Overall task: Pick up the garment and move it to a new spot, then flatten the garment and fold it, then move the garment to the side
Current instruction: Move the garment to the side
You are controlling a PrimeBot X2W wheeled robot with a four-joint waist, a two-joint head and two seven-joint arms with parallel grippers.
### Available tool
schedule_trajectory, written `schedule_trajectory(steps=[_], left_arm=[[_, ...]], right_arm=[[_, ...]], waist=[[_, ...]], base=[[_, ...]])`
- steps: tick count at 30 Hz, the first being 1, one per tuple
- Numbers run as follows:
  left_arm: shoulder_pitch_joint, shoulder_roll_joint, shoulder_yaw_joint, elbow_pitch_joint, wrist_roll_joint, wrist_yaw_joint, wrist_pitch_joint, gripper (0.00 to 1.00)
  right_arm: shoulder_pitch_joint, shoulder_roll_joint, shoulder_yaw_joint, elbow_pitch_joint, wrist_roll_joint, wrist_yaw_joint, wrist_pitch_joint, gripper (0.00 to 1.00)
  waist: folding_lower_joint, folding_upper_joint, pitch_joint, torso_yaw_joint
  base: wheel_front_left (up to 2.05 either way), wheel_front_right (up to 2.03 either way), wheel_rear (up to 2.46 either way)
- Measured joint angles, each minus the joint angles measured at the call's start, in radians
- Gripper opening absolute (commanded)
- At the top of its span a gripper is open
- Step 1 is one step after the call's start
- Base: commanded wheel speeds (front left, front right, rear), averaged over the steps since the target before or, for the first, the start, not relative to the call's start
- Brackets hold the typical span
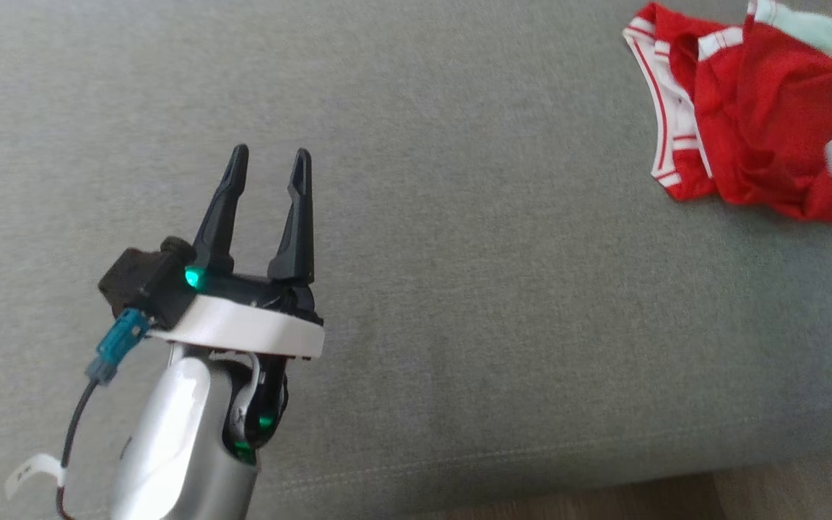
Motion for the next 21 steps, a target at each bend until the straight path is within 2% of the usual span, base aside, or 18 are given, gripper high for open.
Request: schedule_trajectory(steps=[5,6,13,18,21], left_arm=[[0.028,0.000,0.000,-0.002,-0.012,0.013,0.000,1.00],[0.040,0.000,0.004,-0.002,-0.016,0.020,0.000,1.00],[0.098,0.000,0.021,0.007,-0.024,0.023,0.000,1.00],[0.165,0.001,0.018,0.064,-0.027,0.002,0.000,1.00],[0.197,0.002,0.027,0.070,-0.050,0.003,0.000,1.00]], right_arm=[[0.115,0.086,-0.032,-0.123,0.004,0.000,-0.040,1.00],[0.172,0.132,-0.052,-0.164,0.004,0.000,-0.053,1.00],[0.353,0.287,-0.123,-0.239,-0.019,0.000,-0.109,1.00],[0.465,0.353,-0.150,-0.266,-0.091,0.000,-0.141,1.00],[0.528,0.384,-0.168,-0.296,-0.127,0.000,-0.154,1.00]], waist=[[0.0000,0.0000,-0.049,0.035],[0.0000,0.0000,-0.068,0.052],[0.0000,0.0000,-0.134,0.106],[0.0000,0.0000,-0.180,0.134],[-0.0001,0.0000,-0.204,0.145]], base=[[0.00,0.00,0.00],[0.00,0.00,0.00],[0.00,0.00,0.00],[0.00,0.00,0.00],[0.00,0.00,0.00]])
